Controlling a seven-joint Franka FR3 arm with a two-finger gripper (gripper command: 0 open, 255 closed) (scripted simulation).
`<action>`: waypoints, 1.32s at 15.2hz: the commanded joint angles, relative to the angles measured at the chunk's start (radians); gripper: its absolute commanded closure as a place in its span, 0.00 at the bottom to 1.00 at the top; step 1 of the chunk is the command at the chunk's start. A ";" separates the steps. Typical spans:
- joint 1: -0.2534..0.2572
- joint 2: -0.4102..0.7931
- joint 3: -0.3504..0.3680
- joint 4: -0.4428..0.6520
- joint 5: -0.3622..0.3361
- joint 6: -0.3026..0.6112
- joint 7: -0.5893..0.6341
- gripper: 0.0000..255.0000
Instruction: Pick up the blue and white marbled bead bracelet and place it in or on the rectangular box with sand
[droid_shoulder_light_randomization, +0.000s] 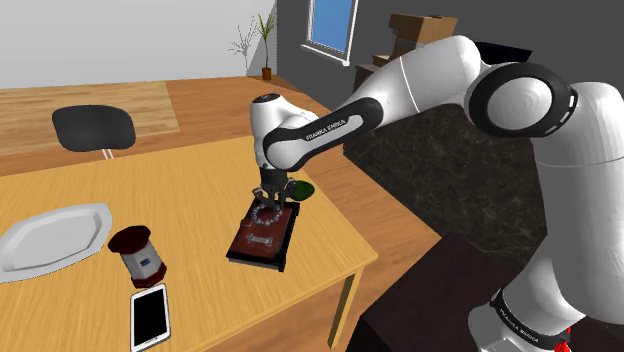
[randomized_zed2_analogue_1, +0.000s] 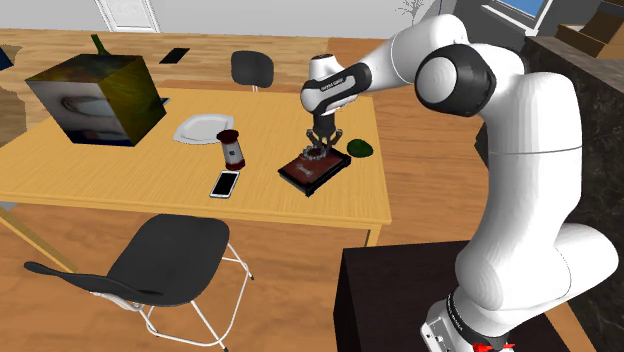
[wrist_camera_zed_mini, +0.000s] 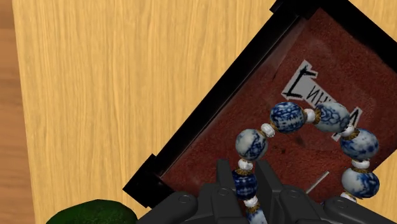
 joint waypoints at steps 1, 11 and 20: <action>0.001 0.014 -0.003 -0.007 -0.005 0.021 0.003 1.00; 0.007 0.056 -0.013 -0.015 -0.018 0.070 0.011 1.00; 0.005 0.039 -0.008 -0.007 -0.012 0.045 0.007 0.00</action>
